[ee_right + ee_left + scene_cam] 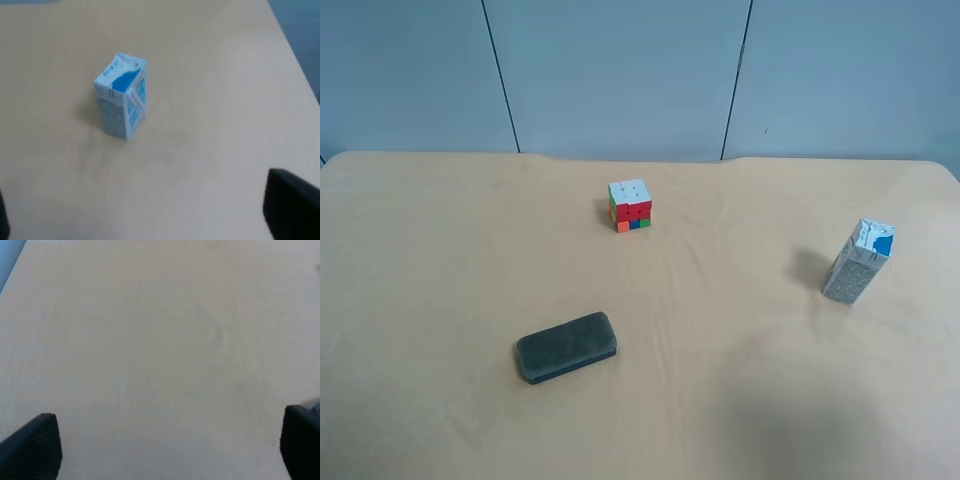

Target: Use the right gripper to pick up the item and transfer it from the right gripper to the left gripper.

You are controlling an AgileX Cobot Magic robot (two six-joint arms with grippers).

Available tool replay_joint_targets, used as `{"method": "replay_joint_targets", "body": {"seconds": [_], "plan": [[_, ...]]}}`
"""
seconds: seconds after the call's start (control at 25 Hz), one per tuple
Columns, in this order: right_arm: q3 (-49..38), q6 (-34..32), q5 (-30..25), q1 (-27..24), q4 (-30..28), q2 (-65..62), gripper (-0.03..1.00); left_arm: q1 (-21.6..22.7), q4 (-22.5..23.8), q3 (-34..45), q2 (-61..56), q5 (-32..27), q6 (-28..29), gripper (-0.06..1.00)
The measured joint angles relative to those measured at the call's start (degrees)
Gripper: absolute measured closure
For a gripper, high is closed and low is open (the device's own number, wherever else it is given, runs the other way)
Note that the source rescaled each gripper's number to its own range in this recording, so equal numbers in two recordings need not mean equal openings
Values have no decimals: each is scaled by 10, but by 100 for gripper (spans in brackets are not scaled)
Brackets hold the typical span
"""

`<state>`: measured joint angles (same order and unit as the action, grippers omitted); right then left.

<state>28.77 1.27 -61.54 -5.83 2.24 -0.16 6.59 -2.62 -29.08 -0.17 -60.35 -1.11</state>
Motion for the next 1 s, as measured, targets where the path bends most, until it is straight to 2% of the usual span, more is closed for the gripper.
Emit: {"method": "replay_joint_targets", "body": {"seconds": [0.72,0.88,1.0], "plan": [[0,0,2,0,19,0,-3,0,0,0,0,0,0,-5],[17,-28,1,0,21,11,-3,0,0,0,0,0,0,-5],[55,-48,3,0,24,66,-3,0,0,0,0,-1,0,-5]]}}
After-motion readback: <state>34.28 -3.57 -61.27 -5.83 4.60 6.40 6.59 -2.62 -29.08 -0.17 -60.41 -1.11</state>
